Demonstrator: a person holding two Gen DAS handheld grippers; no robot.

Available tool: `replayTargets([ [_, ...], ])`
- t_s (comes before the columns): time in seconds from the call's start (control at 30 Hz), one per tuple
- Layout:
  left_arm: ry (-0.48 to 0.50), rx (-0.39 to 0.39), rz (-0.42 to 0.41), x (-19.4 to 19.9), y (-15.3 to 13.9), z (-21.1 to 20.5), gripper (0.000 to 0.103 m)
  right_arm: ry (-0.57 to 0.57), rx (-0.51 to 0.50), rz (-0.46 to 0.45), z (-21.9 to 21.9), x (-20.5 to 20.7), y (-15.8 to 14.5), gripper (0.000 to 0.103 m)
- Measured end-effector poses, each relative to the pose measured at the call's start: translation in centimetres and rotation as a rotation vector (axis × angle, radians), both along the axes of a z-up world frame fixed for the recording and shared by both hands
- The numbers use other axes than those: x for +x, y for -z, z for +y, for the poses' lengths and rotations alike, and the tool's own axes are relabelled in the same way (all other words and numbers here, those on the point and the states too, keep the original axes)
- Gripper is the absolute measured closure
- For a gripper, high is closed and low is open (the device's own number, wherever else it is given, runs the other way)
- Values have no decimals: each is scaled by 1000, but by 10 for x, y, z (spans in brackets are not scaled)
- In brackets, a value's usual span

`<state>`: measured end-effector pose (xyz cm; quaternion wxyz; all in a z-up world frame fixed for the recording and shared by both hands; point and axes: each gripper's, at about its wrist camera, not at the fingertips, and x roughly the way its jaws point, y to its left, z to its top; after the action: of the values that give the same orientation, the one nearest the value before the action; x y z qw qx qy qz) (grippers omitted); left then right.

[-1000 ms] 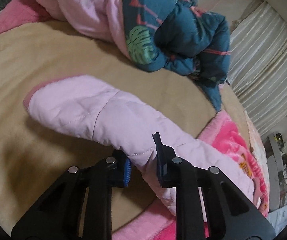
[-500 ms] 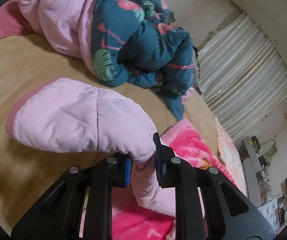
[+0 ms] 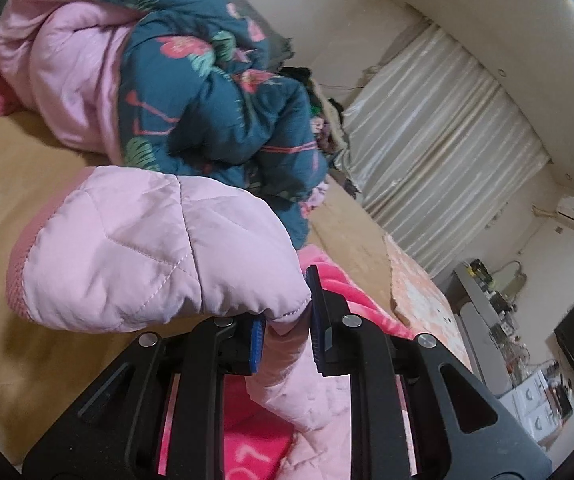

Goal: Fold large clothes
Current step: 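Lift the sleeve with the left tool toward the jacket center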

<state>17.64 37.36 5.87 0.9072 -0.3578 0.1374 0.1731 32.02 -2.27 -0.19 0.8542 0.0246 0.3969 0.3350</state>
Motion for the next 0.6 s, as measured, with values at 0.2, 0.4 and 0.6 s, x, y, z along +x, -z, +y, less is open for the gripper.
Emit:
replayTargets([
  [0.2,57,36,-18,7,-14,-22,92,20,9,-6,-9,2,-4,4],
  [0.4,165,65,-62,18,-27,-53,92,57,20,1,-23,6,-3,4],
  [0.6,279,105,-90,31,-38,-89,92,101,43,-4,-44,10,-7,4],
])
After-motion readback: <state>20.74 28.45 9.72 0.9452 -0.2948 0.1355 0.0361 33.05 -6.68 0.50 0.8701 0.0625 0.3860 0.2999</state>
